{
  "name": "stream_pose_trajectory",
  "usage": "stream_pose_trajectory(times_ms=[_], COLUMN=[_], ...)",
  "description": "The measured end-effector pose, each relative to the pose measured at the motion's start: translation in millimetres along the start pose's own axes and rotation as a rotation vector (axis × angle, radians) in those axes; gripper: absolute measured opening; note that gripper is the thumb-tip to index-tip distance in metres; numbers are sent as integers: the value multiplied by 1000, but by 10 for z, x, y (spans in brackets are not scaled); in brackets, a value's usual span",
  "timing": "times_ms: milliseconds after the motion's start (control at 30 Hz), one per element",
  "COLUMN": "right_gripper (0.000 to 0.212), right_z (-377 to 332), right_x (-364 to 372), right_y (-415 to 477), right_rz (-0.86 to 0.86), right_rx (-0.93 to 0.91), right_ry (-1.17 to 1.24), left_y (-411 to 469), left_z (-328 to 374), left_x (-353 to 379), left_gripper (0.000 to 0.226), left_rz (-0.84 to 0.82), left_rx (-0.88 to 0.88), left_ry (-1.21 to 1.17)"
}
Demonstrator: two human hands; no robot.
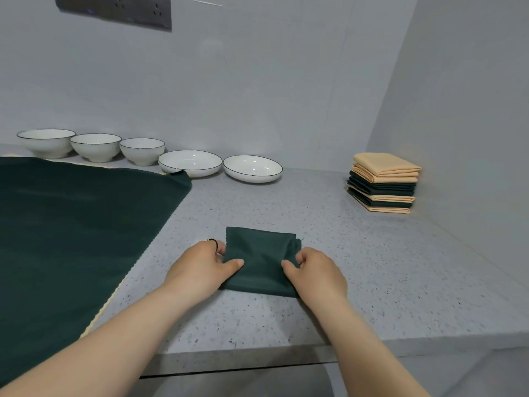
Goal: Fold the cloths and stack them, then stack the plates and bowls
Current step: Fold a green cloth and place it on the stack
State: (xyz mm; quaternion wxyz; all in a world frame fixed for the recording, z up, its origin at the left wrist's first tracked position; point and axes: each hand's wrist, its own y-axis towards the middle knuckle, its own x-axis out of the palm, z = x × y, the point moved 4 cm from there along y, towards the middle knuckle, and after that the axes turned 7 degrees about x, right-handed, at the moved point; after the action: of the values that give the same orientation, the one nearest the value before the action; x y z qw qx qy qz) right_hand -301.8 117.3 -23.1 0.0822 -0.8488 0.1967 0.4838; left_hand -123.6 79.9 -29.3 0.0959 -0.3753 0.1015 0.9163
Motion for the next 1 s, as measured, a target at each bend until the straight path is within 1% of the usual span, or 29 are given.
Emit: stream_pose_trajectory(times_ms=[67, 200, 300, 367, 400, 467, 567, 667, 700, 767, 867, 900, 933, 1000], right_gripper=[34, 35, 35, 34, 35, 35, 31, 15, 15, 23, 51, 60, 65, 63], right_z=[8, 39, 63, 76, 75, 76, 96, 110, 118, 116, 57, 23, -33, -169], right_x=[-9, -17, -45, -62, -66, -67, -63, -81, -82, -79, -101, -111, -131, -150], right_y=[13, 4, 0, -5, -10, -12, 11, 21, 26, 22, 0, 7, 28, 106], right_rz=[-6, -43, -90, -96, -93, -82, -107, -163, -175, -190, -256, -288, -299, -209], right_rx=[4, -17, -18, -18, -21, -29, -42, -50, -42, -30, -68, -90, -116, -167], right_ry=[-1, 69, 118, 149, 152, 153, 188, 243, 259, 268, 170, 86, -51, -359], left_y=[50, 155, 209, 255, 277, 336, 426, 491, 505, 503, 487, 483, 487, 491], left_z=[22, 117, 209, 292, 345, 443, 502, 472, 457, 439, 432, 430, 429, 434], left_x=[-18, -42, -33, 10, 51, 188, 397, 518, 540, 559, 573, 577, 576, 569], left_gripper=[29, 29, 43, 54, 56, 55, 53, 52, 51, 51, 51, 51, 51, 51], left_rz=[10, 34, 78, 86, 45, -101, -282, -343, -347, -353, -372, -379, -385, -390], left_rx=[-12, 3, 83, 185, 252, 360, 396, 403, 407, 412, 414, 412, 410, 407], left_ry=[89, 189, 308, 383, 423, 488, 518, 549, 560, 578, 608, 611, 609, 593])
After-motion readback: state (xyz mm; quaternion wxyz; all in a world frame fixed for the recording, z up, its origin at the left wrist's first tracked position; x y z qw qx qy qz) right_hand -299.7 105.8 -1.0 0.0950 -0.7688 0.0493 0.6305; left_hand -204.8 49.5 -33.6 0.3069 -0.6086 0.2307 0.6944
